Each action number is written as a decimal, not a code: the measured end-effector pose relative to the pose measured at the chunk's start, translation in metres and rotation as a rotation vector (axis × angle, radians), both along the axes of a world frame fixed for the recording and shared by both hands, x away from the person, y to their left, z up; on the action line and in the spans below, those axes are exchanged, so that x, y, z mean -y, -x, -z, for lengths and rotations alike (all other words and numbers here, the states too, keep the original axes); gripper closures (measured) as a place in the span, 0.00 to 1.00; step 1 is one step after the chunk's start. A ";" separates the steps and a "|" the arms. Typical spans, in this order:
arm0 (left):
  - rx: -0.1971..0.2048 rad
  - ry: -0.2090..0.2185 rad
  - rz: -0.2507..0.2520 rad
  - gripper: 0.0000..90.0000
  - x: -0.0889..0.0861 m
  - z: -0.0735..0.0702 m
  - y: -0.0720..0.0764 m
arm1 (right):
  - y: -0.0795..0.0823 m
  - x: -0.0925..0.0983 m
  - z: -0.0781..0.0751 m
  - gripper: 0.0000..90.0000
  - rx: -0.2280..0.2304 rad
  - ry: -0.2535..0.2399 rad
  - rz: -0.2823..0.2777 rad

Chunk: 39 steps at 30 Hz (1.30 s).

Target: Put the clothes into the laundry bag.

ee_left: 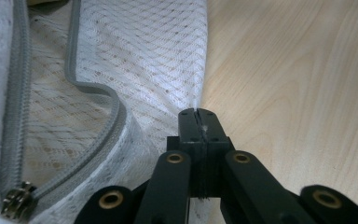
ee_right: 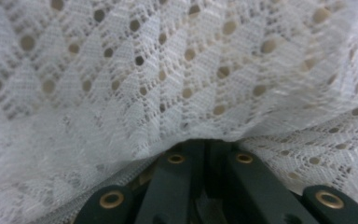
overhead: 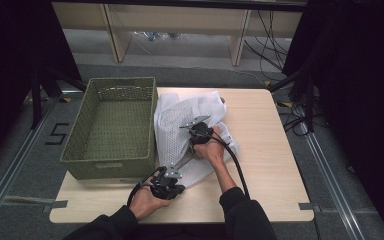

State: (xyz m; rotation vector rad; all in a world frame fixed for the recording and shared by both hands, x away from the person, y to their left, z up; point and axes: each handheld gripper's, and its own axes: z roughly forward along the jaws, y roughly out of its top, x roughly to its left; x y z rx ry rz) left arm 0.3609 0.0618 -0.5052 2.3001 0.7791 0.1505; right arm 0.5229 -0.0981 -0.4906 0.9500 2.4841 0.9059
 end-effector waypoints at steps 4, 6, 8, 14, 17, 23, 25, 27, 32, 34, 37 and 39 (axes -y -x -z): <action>-0.003 0.006 0.006 0.99 0.000 0.000 0.000 | 0.003 0.003 -0.003 1.00 0.009 0.010 -0.033; -0.004 -0.008 0.009 0.99 -0.002 0.000 0.000 | 0.009 0.008 -0.006 1.00 0.013 0.020 -0.061; -0.014 -0.003 0.000 0.99 -0.002 0.000 0.000 | 0.015 0.017 -0.011 1.00 0.022 0.032 -0.101; -0.011 0.000 -0.008 0.99 -0.001 0.000 0.000 | 0.045 0.054 -0.029 1.00 0.040 0.055 -0.195; 0.004 -0.028 -0.003 0.99 -0.003 -0.002 -0.001 | 0.067 0.074 -0.034 1.00 0.045 0.059 -0.236; 0.002 -0.028 -0.002 0.98 -0.004 -0.002 -0.001 | 0.104 0.093 -0.037 1.00 0.010 0.130 -0.349; 0.009 -0.031 -0.015 0.97 -0.005 -0.002 -0.002 | 0.113 0.091 -0.033 1.00 -0.013 0.154 -0.373; 0.019 -0.040 -0.021 0.96 -0.006 -0.001 -0.003 | 0.118 0.090 -0.027 1.00 -0.023 0.167 -0.394; 0.099 -0.099 -0.046 0.95 -0.012 -0.005 -0.003 | 0.118 0.093 -0.026 1.00 -0.060 0.121 -0.374; 0.117 -0.110 -0.048 0.95 -0.015 -0.004 -0.005 | 0.121 0.095 -0.027 1.00 -0.070 0.107 -0.367; 0.120 -0.114 -0.073 0.97 -0.016 -0.004 -0.006 | 0.125 0.093 -0.027 1.00 -0.071 0.112 -0.388; 0.113 -0.110 -0.069 0.97 -0.016 -0.004 -0.005 | 0.128 0.091 -0.025 1.00 -0.083 0.117 -0.382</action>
